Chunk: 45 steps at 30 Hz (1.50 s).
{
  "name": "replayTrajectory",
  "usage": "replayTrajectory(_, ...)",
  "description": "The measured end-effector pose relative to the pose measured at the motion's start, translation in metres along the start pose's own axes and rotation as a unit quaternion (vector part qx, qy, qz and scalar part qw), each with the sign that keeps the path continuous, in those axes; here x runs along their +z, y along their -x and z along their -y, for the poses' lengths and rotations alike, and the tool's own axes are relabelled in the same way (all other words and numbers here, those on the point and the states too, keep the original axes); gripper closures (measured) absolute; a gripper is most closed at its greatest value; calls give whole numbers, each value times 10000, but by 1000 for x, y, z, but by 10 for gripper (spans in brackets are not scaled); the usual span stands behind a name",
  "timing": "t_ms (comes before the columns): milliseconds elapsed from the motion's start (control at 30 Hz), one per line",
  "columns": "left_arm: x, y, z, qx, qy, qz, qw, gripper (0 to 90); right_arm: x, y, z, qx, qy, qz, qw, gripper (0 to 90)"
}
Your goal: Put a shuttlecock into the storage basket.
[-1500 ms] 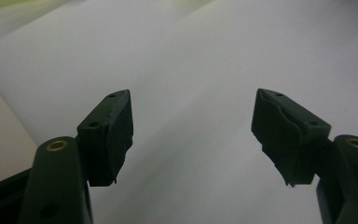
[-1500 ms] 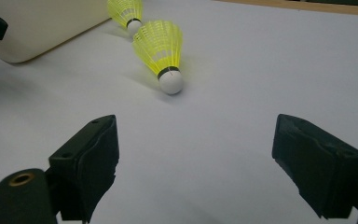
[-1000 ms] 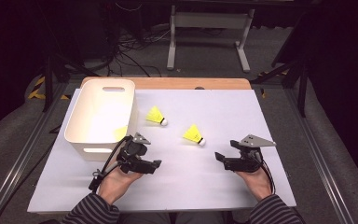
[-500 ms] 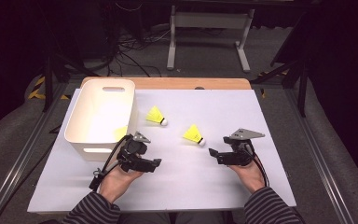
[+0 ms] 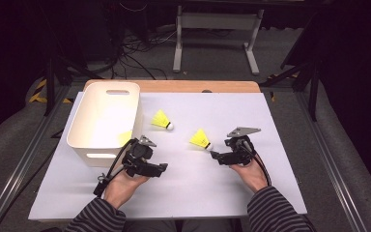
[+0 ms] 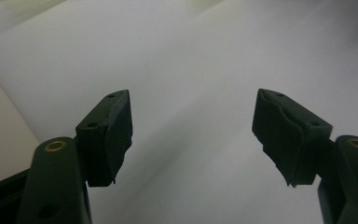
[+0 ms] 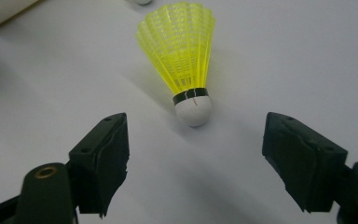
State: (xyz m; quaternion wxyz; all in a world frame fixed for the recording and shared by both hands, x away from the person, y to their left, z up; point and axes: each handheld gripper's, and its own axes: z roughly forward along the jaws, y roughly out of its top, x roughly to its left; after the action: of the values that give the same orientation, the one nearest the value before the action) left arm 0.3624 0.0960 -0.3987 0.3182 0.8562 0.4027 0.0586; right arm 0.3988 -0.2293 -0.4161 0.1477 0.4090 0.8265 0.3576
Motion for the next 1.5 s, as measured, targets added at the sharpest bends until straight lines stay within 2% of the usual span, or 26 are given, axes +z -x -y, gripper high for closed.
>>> replayTrajectory(133, 1, -1, -1, -19, -5, 19, 10000, 296, 7, 0, -6, -53, -177, 32, 9998, 243)
replayTrajectory(500, 4, -2, -3, -40, -27, 18, 10000, 297, 24, 2, -19, -17, -498, -19, 9988, 274)
replayTrajectory(633, 6, -2, -4, -29, -59, 1, 10000, 297, 30, 0, -23, -141, -638, -28, 9979, 274)
replayTrajectory(833, 9, -3, -6, -36, -120, 2, 9999, 298, 41, 0, -28, -92, -801, -17, 9967, 291)
replayTrajectory(1200, 15, -5, -10, -73, -151, 10, 9999, 298, 52, 1, -33, -131, -969, -14, 9952, 372)
replayTrajectory(1500, 21, -5, -17, -73, -135, -15, 9999, 298, 55, 3, -33, -199, -1027, -43, 9945, 498)
